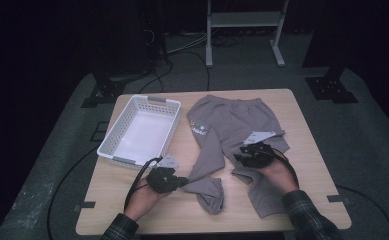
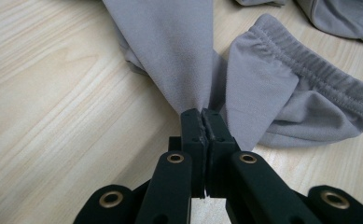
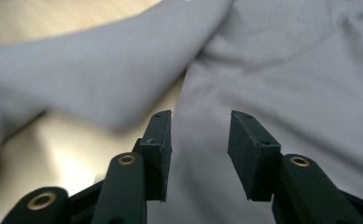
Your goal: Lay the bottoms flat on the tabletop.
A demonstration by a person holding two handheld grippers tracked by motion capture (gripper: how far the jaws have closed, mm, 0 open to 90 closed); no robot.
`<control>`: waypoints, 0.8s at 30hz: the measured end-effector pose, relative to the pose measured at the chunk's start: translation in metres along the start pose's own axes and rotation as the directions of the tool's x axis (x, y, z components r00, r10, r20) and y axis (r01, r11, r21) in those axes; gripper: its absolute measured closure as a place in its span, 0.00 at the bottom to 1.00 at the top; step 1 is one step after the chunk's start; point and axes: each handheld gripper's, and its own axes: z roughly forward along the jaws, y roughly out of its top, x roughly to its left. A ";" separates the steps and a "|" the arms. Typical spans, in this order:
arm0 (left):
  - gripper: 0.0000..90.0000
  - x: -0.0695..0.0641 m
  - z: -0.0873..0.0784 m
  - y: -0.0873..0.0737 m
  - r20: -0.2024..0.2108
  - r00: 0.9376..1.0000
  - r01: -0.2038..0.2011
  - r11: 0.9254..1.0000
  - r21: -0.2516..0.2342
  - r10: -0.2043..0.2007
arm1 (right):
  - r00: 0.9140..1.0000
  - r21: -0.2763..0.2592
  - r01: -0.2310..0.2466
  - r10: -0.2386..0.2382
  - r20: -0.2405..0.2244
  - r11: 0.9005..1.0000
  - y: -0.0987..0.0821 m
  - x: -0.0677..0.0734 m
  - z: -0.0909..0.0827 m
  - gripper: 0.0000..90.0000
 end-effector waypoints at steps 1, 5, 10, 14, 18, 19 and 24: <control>0.99 0.000 0.000 0.000 0.002 1.000 0.001 1.000 -0.001 -0.001 | 1.000 0.003 -0.009 0.009 0.004 1.000 0.011 -0.003 0.016 0.65; 0.99 0.001 -0.002 -0.001 0.002 1.000 0.001 1.000 -0.005 -0.001 | 0.999 0.007 -0.036 0.036 -0.004 0.999 0.020 -0.011 0.035 0.65; 0.99 0.003 -0.003 -0.002 -0.002 1.000 0.003 1.000 -0.005 -0.003 | 0.998 0.025 -0.049 0.050 -0.037 0.998 0.029 -0.014 0.061 0.64; 0.99 0.002 -0.004 -0.004 -0.006 1.000 0.010 1.000 -0.006 -0.010 | 0.999 0.062 -0.021 0.024 -0.047 0.998 0.027 -0.010 0.070 0.71; 0.99 0.002 -0.003 -0.004 -0.007 1.000 0.015 1.000 -0.004 -0.015 | 0.999 0.068 -0.007 0.010 -0.031 0.998 0.026 -0.010 0.069 0.90; 0.99 0.002 -0.003 -0.004 -0.007 1.000 0.016 1.000 -0.005 -0.016 | 1.000 0.070 0.007 -0.006 -0.017 0.998 0.024 -0.013 0.068 0.95; 0.99 0.002 -0.005 -0.004 -0.004 1.000 0.018 1.000 -0.016 -0.018 | 0.999 0.086 -0.017 0.015 0.031 0.996 0.020 -0.023 0.060 0.97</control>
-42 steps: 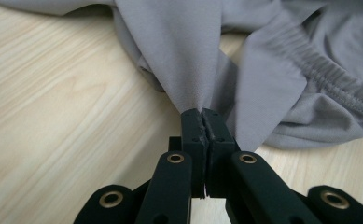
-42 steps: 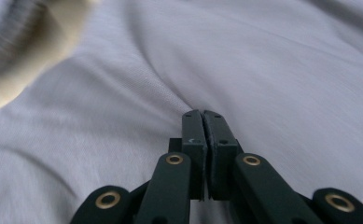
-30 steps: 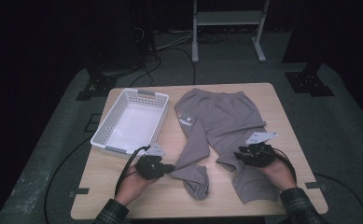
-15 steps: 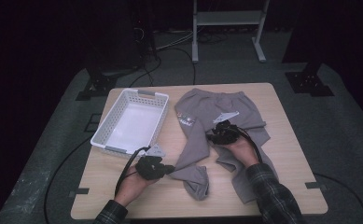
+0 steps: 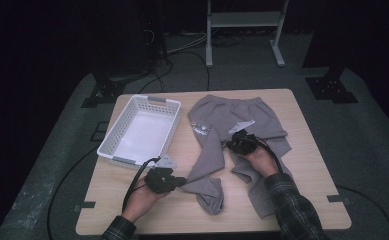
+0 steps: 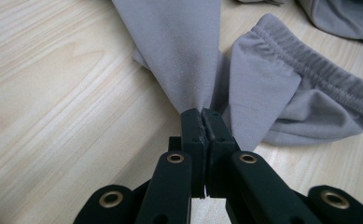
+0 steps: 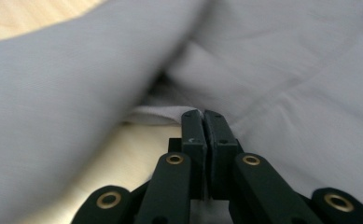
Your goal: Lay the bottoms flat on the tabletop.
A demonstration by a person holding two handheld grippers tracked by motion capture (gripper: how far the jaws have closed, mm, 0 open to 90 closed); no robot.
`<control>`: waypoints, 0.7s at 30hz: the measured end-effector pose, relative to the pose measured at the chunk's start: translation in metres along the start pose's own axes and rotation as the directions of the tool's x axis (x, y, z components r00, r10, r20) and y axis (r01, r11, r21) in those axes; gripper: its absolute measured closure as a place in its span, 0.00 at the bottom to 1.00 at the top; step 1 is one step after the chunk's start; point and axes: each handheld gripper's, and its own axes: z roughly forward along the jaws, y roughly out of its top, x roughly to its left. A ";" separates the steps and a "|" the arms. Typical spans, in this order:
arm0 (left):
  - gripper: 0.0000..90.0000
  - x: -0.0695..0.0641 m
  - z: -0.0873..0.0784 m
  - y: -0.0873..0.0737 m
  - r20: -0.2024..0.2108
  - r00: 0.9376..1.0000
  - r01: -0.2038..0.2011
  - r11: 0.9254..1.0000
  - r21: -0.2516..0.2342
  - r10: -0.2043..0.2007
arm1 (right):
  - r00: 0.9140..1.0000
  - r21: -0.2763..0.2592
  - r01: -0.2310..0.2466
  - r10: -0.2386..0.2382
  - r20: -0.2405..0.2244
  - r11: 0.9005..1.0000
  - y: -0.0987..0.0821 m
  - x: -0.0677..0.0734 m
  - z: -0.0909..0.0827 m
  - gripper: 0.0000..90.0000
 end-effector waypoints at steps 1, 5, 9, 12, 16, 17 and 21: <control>0.99 0.000 0.000 0.000 0.002 1.000 0.001 1.000 0.000 -0.001 | 1.000 0.004 -0.020 0.020 0.022 1.000 -0.004 -0.008 -0.005 0.97; 0.99 0.001 -0.001 0.000 0.003 1.000 0.002 1.000 0.000 -0.002 | 0.996 0.001 -0.064 0.064 0.061 0.998 -0.012 -0.026 -0.014 0.98; 0.99 0.001 -0.003 -0.001 0.003 1.000 0.009 1.000 -0.008 -0.009 | 0.980 -0.012 -0.153 0.153 0.125 0.988 -0.027 -0.056 -0.029 0.98; 0.99 0.001 -0.003 -0.001 0.004 1.000 0.014 1.000 -0.011 -0.014 | 0.970 -0.015 -0.187 0.187 0.153 0.982 -0.033 -0.066 -0.031 0.98; 0.99 0.000 -0.006 -0.002 0.006 1.000 0.017 1.000 -0.015 -0.017 | 0.947 -0.020 -0.242 0.240 0.211 0.970 -0.043 -0.081 -0.034 0.98; 0.99 -0.001 -0.008 -0.002 0.008 1.000 0.019 1.000 -0.023 -0.019 | 0.946 -0.022 -0.243 0.242 0.216 0.970 -0.043 -0.082 -0.035 0.97; 0.99 -0.002 -0.008 -0.001 0.016 1.000 0.024 0.999 -0.026 -0.024 | 0.947 -0.068 -0.238 0.247 0.206 0.969 -0.037 -0.077 -0.042 0.84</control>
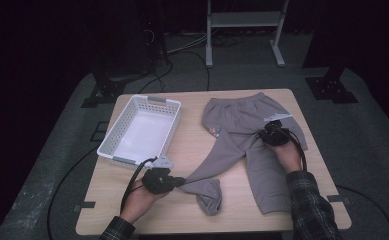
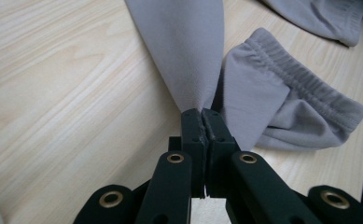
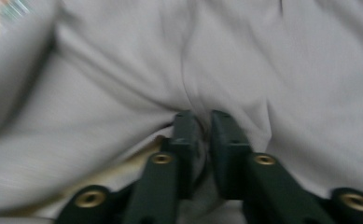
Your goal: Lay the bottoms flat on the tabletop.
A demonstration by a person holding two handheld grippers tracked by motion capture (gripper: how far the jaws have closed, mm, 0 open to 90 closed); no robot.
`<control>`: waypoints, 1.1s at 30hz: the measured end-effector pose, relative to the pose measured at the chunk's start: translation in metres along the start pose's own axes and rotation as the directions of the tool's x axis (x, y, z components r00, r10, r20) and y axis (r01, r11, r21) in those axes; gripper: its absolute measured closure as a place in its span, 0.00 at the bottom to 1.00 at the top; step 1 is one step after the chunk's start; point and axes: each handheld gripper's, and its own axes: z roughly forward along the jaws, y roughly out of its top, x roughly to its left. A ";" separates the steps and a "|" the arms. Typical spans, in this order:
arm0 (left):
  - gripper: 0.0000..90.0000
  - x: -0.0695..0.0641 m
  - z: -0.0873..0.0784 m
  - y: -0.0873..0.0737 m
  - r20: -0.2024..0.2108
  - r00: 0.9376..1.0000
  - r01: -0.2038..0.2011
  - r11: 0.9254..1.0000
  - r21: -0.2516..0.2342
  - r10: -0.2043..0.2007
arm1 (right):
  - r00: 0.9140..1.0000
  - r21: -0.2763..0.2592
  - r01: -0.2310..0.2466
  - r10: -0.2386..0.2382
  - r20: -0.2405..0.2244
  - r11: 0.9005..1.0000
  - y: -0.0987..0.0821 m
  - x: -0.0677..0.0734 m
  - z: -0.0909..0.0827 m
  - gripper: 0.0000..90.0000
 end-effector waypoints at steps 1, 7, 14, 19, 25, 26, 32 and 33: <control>0.99 -0.001 0.001 0.000 0.001 1.000 -0.005 1.000 0.002 0.005 | 1.000 -0.028 -0.003 0.003 -0.011 1.000 0.003 0.003 -0.005 0.79; 0.99 -0.001 0.004 0.000 0.006 1.000 -0.002 1.000 0.010 0.002 | 0.985 -0.112 -0.015 -0.005 -0.173 0.994 0.021 0.028 -0.011 0.66; 0.99 -0.002 0.006 0.000 0.012 1.000 -0.004 1.000 0.013 0.004 | 0.960 -0.028 0.036 -0.042 -0.275 0.999 0.034 0.075 0.022 0.74; 0.99 -0.003 0.006 0.000 0.019 1.000 -0.011 1.000 0.013 0.011 | 0.955 -0.030 0.111 -0.115 -0.273 0.993 0.032 0.086 0.025 0.97; 0.99 -0.004 0.007 0.001 0.023 1.000 -0.011 1.000 0.018 0.011 | 0.911 -0.125 0.195 -0.226 -0.343 0.973 0.037 0.104 0.009 0.97; 0.99 -0.004 0.007 0.001 0.023 1.000 -0.013 1.000 0.020 0.013 | 0.889 -0.124 0.230 -0.260 -0.377 0.965 0.037 0.113 0.009 0.97; 0.99 -0.004 0.007 0.001 0.029 1.000 -0.007 1.000 0.013 0.007 | 0.864 -0.057 0.280 -0.277 -0.421 0.958 0.029 0.124 0.019 0.70; 0.99 -0.004 0.007 0.001 0.029 1.000 -0.007 1.000 0.013 0.007 | 0.874 -0.066 0.256 -0.260 -0.412 0.964 0.030 0.121 0.014 0.67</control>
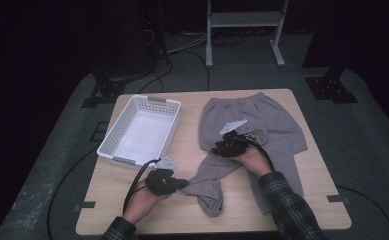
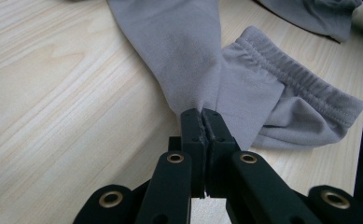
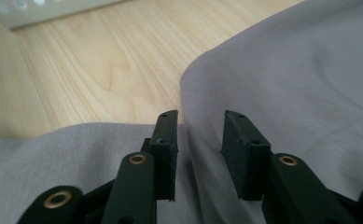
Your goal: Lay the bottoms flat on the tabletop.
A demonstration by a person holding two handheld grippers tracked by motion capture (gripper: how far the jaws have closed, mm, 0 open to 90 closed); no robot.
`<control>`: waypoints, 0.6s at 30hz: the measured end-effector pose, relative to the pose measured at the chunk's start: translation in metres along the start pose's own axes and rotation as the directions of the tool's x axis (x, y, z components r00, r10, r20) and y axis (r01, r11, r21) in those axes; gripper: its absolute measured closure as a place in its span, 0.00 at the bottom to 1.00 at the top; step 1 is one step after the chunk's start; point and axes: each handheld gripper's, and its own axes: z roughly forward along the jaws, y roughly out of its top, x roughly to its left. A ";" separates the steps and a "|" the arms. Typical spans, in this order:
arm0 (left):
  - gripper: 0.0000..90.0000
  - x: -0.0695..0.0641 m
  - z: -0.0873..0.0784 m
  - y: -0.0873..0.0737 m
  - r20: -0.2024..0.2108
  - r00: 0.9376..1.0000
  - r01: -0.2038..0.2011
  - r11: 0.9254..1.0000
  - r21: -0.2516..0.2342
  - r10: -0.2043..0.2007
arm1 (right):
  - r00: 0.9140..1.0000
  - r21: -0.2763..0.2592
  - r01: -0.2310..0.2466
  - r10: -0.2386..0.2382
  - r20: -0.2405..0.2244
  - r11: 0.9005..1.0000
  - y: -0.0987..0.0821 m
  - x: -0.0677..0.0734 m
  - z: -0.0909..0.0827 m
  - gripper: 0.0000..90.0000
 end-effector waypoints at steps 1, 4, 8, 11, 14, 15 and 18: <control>0.99 0.001 0.000 0.000 0.000 1.000 0.000 1.000 -0.001 0.000 | 1.000 -0.019 -0.008 0.009 0.006 1.000 0.000 -0.002 -0.007 0.65; 0.99 0.003 0.001 -0.001 -0.006 1.000 0.004 1.000 0.002 -0.004 | 1.000 -0.047 -0.017 0.017 0.014 0.999 -0.003 -0.002 -0.023 0.64; 0.98 0.009 0.003 -0.003 -0.028 0.999 0.017 1.000 0.009 -0.016 | 1.000 -0.054 -0.004 0.006 0.027 0.999 -0.020 0.006 -0.050 0.64; 0.87 0.011 0.003 -0.004 -0.054 0.998 0.016 1.000 0.001 -0.016 | 1.000 -0.040 0.012 -0.011 0.021 0.999 -0.033 0.018 -0.060 0.63; 0.77 0.008 0.002 -0.002 -0.051 0.999 0.007 0.999 -0.031 -0.009 | 1.000 -0.043 0.002 -0.002 -0.007 0.999 -0.040 0.027 -0.068 0.62; 0.74 0.004 0.000 0.003 -0.053 0.999 -0.015 0.998 -0.058 0.012 | 0.999 -0.052 -0.006 0.003 -0.047 0.999 -0.047 0.038 -0.075 0.61; 0.66 -0.001 -0.001 0.008 -0.039 0.999 -0.031 0.995 -0.091 0.028 | 0.997 -0.043 0.006 -0.009 -0.071 0.999 -0.053 0.050 -0.079 0.59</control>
